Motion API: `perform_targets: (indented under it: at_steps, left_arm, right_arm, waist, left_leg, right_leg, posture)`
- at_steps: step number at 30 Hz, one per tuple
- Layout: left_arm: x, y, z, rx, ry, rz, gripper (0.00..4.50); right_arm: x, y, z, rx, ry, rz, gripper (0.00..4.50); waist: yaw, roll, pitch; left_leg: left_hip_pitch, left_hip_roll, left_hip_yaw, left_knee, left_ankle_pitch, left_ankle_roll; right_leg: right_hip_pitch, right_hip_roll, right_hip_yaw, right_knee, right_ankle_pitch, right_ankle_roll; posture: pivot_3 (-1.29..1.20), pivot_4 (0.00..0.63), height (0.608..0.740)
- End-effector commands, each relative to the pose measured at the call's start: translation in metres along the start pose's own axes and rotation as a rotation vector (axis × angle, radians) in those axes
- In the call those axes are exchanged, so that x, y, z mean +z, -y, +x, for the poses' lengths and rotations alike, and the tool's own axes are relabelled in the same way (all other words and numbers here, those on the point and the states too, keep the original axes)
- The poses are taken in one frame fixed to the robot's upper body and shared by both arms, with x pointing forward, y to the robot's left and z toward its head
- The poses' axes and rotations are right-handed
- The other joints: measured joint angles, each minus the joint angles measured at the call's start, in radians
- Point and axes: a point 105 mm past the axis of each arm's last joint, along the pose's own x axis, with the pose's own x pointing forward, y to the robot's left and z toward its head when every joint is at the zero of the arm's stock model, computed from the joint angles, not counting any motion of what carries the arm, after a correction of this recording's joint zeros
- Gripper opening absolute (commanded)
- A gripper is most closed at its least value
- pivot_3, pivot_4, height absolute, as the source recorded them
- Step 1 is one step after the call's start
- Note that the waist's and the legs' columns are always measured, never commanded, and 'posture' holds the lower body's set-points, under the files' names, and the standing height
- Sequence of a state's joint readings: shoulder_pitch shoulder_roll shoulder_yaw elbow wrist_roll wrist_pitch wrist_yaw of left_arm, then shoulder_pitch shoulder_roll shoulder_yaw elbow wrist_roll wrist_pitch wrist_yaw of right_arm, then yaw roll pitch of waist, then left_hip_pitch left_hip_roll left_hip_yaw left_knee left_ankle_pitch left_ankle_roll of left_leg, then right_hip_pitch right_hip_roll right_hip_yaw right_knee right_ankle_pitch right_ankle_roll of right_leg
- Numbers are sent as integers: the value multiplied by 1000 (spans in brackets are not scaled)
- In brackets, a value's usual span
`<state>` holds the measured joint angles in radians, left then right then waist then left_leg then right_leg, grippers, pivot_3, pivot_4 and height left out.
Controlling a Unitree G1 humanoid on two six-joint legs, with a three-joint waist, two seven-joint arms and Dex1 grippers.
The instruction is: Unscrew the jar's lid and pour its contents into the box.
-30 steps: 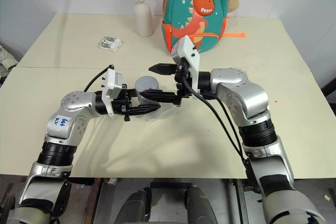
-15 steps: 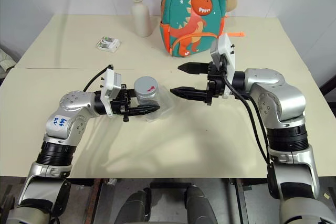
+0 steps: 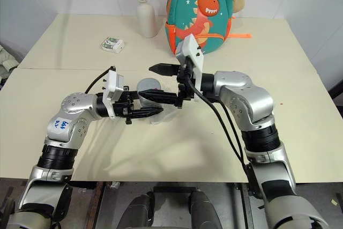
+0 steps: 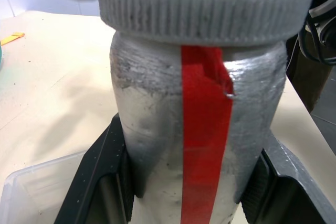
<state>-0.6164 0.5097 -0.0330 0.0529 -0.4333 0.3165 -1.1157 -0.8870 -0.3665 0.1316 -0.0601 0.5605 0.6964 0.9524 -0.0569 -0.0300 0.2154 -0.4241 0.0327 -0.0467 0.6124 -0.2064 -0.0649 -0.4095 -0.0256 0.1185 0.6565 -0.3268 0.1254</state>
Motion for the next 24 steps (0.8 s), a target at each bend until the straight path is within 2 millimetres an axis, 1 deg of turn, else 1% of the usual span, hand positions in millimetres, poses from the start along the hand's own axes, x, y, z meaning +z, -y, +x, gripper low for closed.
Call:
perform_targets:
  at_steps: [1, 7, 11, 14, 16, 17, 21, 24]
  left_arm:
    - [11, 1, 2, -14, 30, 44, 2045]
    - [11, 1, 3, -14, 32, 42, 2045]
    - [11, 2, 3, -15, 32, 41, 2045]
    - [10, 2, 2, -14, 32, 41, 2045]
    - [10, 2, 3, -13, 32, 41, 2045]
    - [10, 2, 3, -13, 32, 40, 2045]
    - [10, 1, 2, -13, 31, 41, 2045]
    - [10, 1, 2, -13, 31, 41, 2045]
  right_arm:
    - [8, 0, 6, 1, 12, -49, 4488]
    - [7, 5, 8, -14, 1, -60, 4488]
    - [11, 11, 0, -40, 10, -65, 4488]
    - [11, 18, -14, -72, 10, -66, 4488]
    - [12, 20, -19, -80, 10, -65, 4488]
    - [12, 21, -25, -82, 15, -62, 4488]
    - [16, 16, -47, -55, 56, -46, 4488]
    - [16, 14, -57, -44, 61, -39, 4488]
  waist:
    - [-2, 0, 0]
    - [-3, 0, 0]
    - [-2, 0, 0]
    - [-1, 0, 0]
    - [-1, 0, 0]
    - [-1, 0, 0]
    - [1, 0, 0]
    - [2, 0, 0]
  left_leg:
    - [0, 0, 0, 0, 0, 0]
    - [0, 0, 0, 0, 0, 0]
    - [0, 0, 0, 0, 0, 0]
    - [0, 0, 0, 0, 0, 0]
    - [0, 0, 0, 0, 0, 0]
    - [0, 0, 0, 0, 0, 0]
    - [0, 0, 0, 0, 0, 0]
    - [0, 0, 0, 0, 0, 0]
  right_leg:
    - [0, 0, 0, 0, 0, 0]
    - [0, 0, 0, 0, 0, 0]
    - [0, 0, 0, 0, 0, 0]
    - [0, 0, 0, 0, 0, 0]
    - [0, 0, 0, 0, 0, 0]
    - [0, 0, 0, 0, 0, 0]
    - [0, 0, 0, 0, 0, 0]
    - [1, 0, 0, -1, 0, 0]
  posture:
    - [0, 150, 740]
    - [0, 150, 740]
    - [0, 150, 740]
    - [0, 150, 740]
    - [0, 150, 740]
    - [0, 150, 740]
    - [0, 150, 740]
    - [0, 150, 740]
